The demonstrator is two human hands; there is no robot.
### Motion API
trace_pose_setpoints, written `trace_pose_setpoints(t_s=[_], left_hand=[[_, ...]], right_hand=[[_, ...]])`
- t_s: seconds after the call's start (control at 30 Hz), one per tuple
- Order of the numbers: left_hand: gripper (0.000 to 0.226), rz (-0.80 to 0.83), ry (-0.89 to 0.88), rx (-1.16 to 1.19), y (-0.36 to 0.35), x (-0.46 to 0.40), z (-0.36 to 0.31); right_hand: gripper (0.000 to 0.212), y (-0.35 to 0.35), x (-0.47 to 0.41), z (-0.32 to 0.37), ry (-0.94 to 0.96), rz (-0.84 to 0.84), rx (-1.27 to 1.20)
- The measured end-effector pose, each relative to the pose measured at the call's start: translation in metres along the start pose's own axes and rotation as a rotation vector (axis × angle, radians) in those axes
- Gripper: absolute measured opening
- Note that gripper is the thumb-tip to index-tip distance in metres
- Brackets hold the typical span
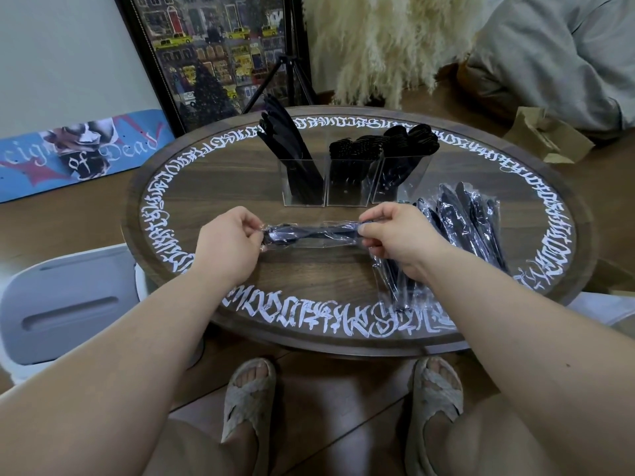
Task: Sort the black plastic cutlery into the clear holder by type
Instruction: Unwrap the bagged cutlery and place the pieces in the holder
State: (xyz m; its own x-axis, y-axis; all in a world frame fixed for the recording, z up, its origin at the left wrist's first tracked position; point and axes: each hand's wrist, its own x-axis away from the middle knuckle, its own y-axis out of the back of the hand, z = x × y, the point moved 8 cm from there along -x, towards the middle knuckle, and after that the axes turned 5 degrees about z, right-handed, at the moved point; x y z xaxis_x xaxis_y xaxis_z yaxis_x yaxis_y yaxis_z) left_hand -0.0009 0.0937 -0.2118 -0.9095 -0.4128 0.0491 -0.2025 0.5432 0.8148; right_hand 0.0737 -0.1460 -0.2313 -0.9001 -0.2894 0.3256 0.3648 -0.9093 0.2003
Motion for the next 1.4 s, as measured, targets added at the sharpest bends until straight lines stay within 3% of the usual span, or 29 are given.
trace_pose_setpoints(t_s=[0.3,0.43,0.6,0.7,0.77,0.83,0.9,1.0,1.4], left_hand=[[0.009,0.035,0.023,0.172,-0.003,0.000,0.006],[0.005,0.022,0.017,0.090,0.000,0.001,0.004],[0.005,-0.058,0.035,-0.009,0.009,0.000,0.008],[0.018,-0.099,0.069,-0.054,0.015,0.001,0.013],[0.029,-0.114,-0.021,-0.103,0.016,0.004,0.004],[0.031,-0.025,-0.197,-0.158,0.004,0.009,-0.017],[0.034,0.169,-0.325,-0.235,-0.024,0.017,-0.030],[0.042,0.366,-0.345,-0.285,-0.052,0.025,-0.028],[0.054,0.394,-0.197,-0.456,-0.056,0.013,-0.010]], right_hand=[[0.014,-0.009,0.000,-0.004,-0.060,0.056,0.015],[0.012,-0.013,0.001,-0.003,-0.050,0.082,0.053],[0.014,-0.002,-0.002,0.000,-0.028,-0.017,-0.027],[0.013,0.004,-0.003,-0.004,-0.058,-0.038,-0.018],[0.014,0.004,-0.004,-0.007,-0.073,-0.043,0.004],[0.016,0.003,-0.005,-0.009,-0.080,-0.050,0.021],[0.015,0.001,-0.006,-0.011,-0.080,-0.051,0.048],[0.008,-0.007,-0.006,-0.008,-0.061,-0.005,0.083],[0.017,0.041,0.009,-0.005,-0.040,-0.145,0.044]])
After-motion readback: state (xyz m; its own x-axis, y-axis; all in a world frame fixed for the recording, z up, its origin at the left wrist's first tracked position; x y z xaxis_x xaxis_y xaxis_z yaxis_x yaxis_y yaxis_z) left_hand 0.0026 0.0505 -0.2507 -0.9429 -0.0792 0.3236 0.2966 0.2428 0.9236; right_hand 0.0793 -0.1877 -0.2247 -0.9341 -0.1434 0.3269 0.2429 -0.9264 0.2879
